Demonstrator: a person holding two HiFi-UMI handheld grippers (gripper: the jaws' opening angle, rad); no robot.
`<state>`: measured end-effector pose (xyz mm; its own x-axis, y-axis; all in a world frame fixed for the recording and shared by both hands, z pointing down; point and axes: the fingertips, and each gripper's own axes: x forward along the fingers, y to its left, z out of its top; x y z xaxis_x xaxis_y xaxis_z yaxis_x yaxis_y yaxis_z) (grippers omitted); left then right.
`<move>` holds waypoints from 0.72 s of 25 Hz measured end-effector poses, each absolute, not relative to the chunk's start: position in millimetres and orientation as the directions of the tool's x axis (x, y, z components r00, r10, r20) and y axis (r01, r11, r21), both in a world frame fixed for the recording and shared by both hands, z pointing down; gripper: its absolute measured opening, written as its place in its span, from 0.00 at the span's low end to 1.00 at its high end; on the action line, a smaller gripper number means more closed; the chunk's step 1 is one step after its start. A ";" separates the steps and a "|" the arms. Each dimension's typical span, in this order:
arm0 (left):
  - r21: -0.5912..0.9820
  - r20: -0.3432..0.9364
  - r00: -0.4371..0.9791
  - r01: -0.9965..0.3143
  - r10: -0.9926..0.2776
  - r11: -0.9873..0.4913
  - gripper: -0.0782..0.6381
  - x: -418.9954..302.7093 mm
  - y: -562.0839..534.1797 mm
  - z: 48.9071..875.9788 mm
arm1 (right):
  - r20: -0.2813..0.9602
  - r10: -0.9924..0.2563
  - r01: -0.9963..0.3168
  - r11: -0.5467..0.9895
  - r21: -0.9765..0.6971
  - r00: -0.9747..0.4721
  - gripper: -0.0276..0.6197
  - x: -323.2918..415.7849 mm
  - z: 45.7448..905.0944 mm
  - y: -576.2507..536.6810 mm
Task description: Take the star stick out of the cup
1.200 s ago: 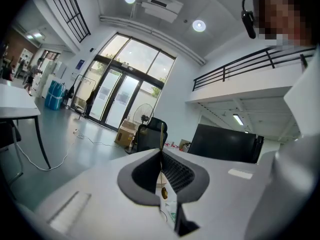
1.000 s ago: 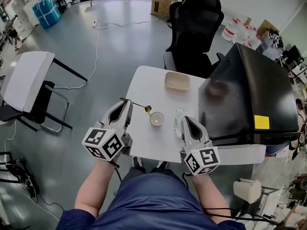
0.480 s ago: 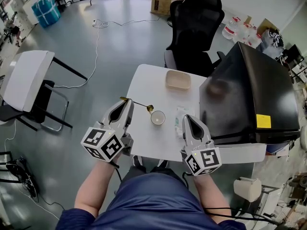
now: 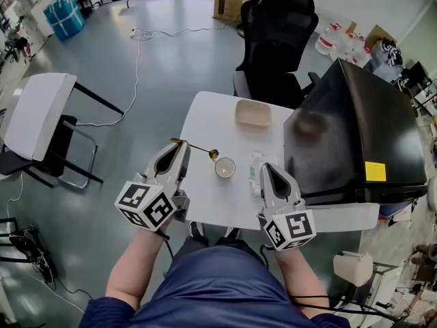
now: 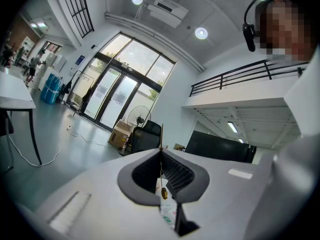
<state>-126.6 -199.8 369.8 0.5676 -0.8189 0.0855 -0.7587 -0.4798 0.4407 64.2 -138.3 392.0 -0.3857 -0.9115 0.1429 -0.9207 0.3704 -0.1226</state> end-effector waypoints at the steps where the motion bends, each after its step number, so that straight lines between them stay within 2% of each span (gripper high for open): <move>1: 0.441 0.085 0.568 -0.758 -0.818 -0.480 0.12 -126.4 -199.8 369.8 | 0.142 -0.912 -0.921 0.371 -0.121 -0.386 0.05 64.4 391.6 -138.3; 18: 0.441 0.082 0.570 -0.756 -0.817 -0.483 0.12 -125.6 -199.6 368.9 | 0.134 -0.912 -0.920 0.373 -0.116 -0.387 0.05 64.7 387.3 -137.0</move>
